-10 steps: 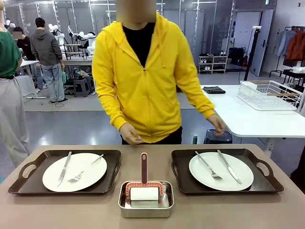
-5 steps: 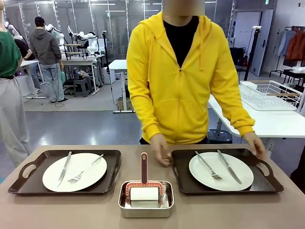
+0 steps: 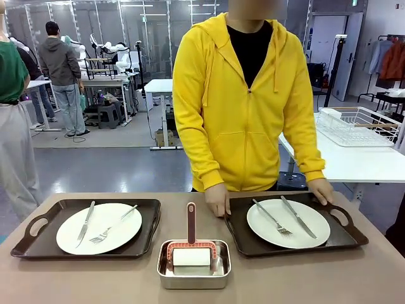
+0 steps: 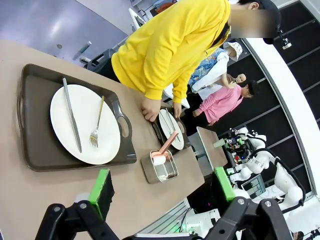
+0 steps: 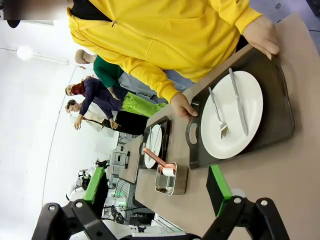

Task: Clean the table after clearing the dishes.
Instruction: When the left (or right) Handle tray is removed, use the left hand (or right hand) to clean the left (or right) side of the table with the Lint Roller.

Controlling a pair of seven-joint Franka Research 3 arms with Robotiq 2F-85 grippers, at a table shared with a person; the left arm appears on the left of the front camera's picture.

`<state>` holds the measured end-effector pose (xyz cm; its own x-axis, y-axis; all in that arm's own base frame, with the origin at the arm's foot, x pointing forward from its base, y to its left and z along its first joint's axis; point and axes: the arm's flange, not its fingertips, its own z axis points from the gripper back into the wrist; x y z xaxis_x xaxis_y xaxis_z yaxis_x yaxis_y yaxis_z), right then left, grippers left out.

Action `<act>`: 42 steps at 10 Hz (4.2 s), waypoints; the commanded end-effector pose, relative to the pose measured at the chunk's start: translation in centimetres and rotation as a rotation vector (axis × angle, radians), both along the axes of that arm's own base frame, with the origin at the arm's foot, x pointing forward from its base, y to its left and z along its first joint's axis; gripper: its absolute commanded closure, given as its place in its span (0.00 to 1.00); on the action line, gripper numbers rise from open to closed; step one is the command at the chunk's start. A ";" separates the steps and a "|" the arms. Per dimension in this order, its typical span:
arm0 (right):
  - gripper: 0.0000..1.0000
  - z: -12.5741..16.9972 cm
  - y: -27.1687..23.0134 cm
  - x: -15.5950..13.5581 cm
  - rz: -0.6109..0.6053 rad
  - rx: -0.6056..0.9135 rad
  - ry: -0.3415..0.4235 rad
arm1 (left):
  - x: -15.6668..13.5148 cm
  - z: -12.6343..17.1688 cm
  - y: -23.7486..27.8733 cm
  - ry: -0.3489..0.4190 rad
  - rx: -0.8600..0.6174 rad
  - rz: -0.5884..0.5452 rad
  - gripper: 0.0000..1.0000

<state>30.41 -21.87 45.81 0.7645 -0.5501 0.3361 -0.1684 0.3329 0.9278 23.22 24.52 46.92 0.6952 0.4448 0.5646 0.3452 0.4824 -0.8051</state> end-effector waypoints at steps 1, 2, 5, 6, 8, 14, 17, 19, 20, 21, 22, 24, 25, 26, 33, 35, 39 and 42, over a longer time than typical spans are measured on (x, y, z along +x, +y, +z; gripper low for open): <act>0.00 0.2 -0.1 -0.3 -0.002 0.005 -0.009 | -0.3 0.2 0.3 -0.007 -0.004 0.002 0.00; 0.00 0.2 -0.1 -0.3 -0.002 0.005 -0.009 | -0.3 0.2 0.3 -0.007 -0.004 0.002 0.00; 0.00 0.2 -0.1 -0.3 -0.002 0.005 -0.009 | -0.3 0.2 0.3 -0.007 -0.004 0.002 0.00; 0.00 0.2 -0.1 -0.3 -0.002 0.005 -0.009 | -0.3 0.2 0.3 -0.007 -0.004 0.002 0.00; 0.00 0.2 -0.1 -0.3 -0.002 0.005 -0.009 | -0.3 0.2 0.3 -0.007 -0.004 0.002 0.00; 0.00 2.5 6.8 6.0 0.239 -0.214 -0.072 | -0.3 0.2 0.3 -0.007 -0.004 0.002 0.00; 0.00 4.7 18.8 11.9 0.489 -0.518 -0.124 | -0.3 0.2 0.3 -0.007 -0.004 0.002 0.00; 0.00 5.2 26.2 14.2 0.638 -0.675 -0.169 | -0.3 0.2 0.3 -0.007 -0.004 0.002 0.00; 0.00 5.5 30.1 15.3 0.715 -0.780 -0.210 | -0.3 0.2 0.3 -0.007 -0.004 0.002 0.00; 0.00 5.6 34.2 16.5 0.818 -0.888 -0.258 | -0.3 0.2 0.3 -0.007 -0.004 0.002 0.00; 0.00 5.4 37.4 17.6 0.928 -0.978 -0.303 | -0.3 0.2 0.3 -0.007 -0.004 0.002 0.00; 0.00 4.4 42.7 19.2 1.081 -1.146 -0.425 | -0.3 0.2 0.3 -0.007 -0.004 0.002 0.00; 0.00 3.7 45.3 19.7 1.154 -1.186 -0.444 | -0.3 0.2 0.3 -0.007 -0.004 0.002 0.00; 0.00 3.1 47.4 19.8 1.244 -1.181 -0.466 | -0.3 0.2 0.3 -0.007 -0.004 0.002 0.00; 0.00 2.4 48.6 19.2 1.249 -1.189 -0.437 | -0.3 0.2 0.3 -0.007 -0.004 0.002 0.00; 0.00 2.4 48.6 19.2 1.249 -1.189 -0.437 | -0.3 0.2 0.3 -0.007 -0.004 0.002 0.00; 0.00 2.6 52.9 22.8 1.506 -1.206 -0.557 | -0.3 0.2 0.3 -0.007 -0.004 0.002 0.00; 0.00 0.6 56.9 24.4 1.641 -1.210 -0.521 | -0.3 0.2 0.3 -0.007 -0.004 0.002 0.00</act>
